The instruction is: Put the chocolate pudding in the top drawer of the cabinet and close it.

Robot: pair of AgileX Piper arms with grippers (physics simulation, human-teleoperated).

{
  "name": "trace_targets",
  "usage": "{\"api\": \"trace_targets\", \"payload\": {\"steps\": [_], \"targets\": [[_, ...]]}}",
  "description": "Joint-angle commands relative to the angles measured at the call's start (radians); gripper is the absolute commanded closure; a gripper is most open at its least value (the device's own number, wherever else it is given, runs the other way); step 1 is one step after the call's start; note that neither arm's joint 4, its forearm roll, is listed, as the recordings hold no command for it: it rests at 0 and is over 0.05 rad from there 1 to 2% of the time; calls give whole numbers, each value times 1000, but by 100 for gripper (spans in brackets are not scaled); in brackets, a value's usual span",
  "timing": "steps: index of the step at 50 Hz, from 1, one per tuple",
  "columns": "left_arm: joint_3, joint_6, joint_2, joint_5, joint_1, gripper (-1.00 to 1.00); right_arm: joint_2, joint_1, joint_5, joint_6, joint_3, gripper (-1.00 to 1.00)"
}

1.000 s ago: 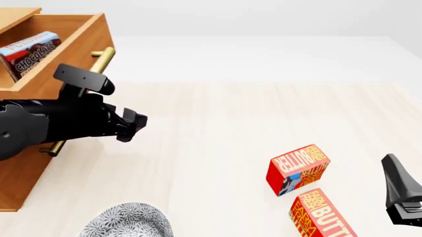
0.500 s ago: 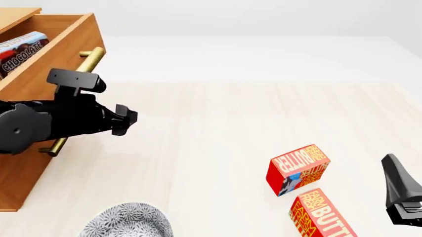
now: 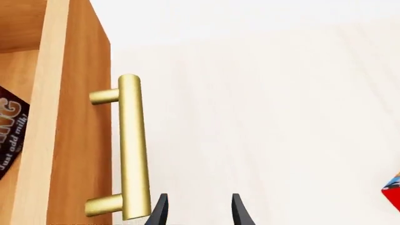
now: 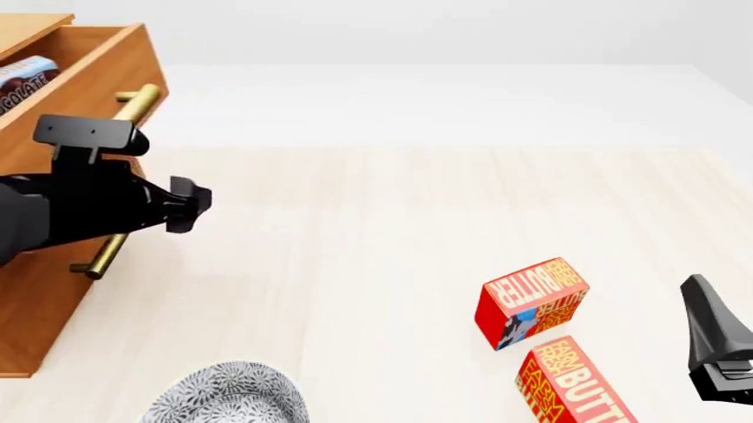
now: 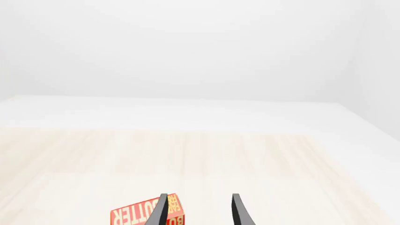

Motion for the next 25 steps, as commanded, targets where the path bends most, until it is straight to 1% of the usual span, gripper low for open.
{"api": "trace_targets", "payload": {"steps": [1, 2, 10, 11, 13, 14, 19, 20, 22, 23, 25], "targets": [[7, -5, -4, -12, 65, -100, -1, -1, 2, 3, 0, -100], [8, -17, -7, -10, 67, -100, -1, -1, 2, 4, 0, -100], [12, -7, -3, -14, 121, -100, -1, -1, 2, 3, 0, -100], [12, -16, 3, -16, 125, -100, -1, -1, 2, 4, 0, -100], [13, 3, 2, -20, 142, -100, -1, -1, 2, 3, 0, -100], [11, -14, 6, -20, 136, -100, -1, -1, 2, 4, 0, -100], [6, 0, 22, -24, 149, -100, -1, -1, 2, 4, 0, -100], [2, -8, 22, -23, 152, -100, -1, -1, 2, 4, 0, -100], [0, 6, 24, -24, 178, -100, -1, -1, 2, 4, 0, -100], [-2, -6, 24, -22, 175, -100, -1, -1, 2, 4, 0, -100], [-3, 1, 28, -22, 181, -100, -1, -1, 2, 4, 0, -100]]}}
